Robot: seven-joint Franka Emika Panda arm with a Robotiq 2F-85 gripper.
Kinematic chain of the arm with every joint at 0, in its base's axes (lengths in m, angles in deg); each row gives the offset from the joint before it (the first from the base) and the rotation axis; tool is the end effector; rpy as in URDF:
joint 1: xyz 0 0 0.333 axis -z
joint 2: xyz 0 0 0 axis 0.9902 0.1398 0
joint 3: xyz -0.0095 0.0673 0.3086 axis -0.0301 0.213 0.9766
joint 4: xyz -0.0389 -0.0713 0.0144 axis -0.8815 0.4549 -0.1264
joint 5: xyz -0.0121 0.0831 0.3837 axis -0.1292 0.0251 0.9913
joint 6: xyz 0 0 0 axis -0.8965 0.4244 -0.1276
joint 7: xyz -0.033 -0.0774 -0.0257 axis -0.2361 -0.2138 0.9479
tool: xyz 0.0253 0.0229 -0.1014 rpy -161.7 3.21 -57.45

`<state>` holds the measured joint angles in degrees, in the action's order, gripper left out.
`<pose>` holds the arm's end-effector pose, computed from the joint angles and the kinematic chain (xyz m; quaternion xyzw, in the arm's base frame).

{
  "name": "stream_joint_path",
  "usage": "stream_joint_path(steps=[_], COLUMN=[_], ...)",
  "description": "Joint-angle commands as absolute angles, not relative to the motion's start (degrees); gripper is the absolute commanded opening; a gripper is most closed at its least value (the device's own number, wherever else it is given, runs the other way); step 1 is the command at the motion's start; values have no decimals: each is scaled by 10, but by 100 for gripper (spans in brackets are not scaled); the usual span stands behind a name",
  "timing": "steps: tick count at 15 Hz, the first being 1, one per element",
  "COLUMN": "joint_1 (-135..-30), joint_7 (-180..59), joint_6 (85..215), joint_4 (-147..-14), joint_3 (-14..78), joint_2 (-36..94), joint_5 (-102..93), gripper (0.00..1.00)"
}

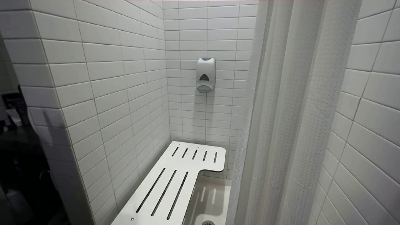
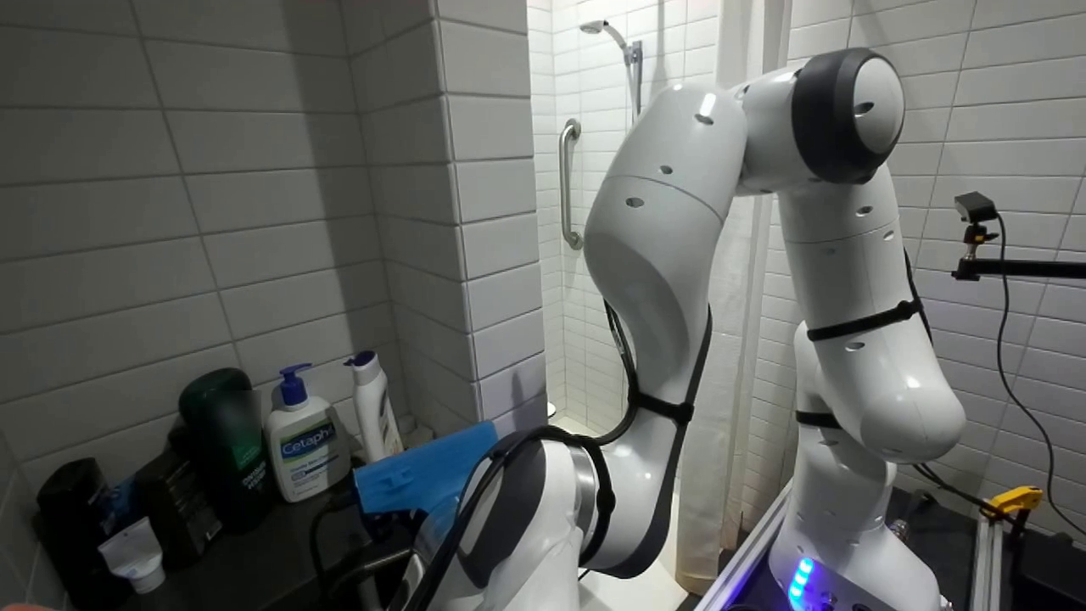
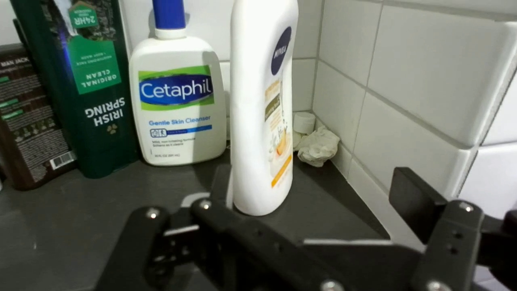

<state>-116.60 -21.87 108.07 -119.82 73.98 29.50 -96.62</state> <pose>0.2450 0.4438 0.2605 0.0927 0.7608 -0.0685 0.6386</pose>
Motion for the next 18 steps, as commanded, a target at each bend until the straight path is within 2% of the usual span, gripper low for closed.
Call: stream_joint_path(steps=[1,18], joint_1=[-1166,-1167], joint_7=[-232,-225], joint_6=[1079,1109], joint_4=[-1195,-1176], joint_3=[723,671], joint_2=[287,308], joint_5=[-994,-1081], gripper=[100,100])
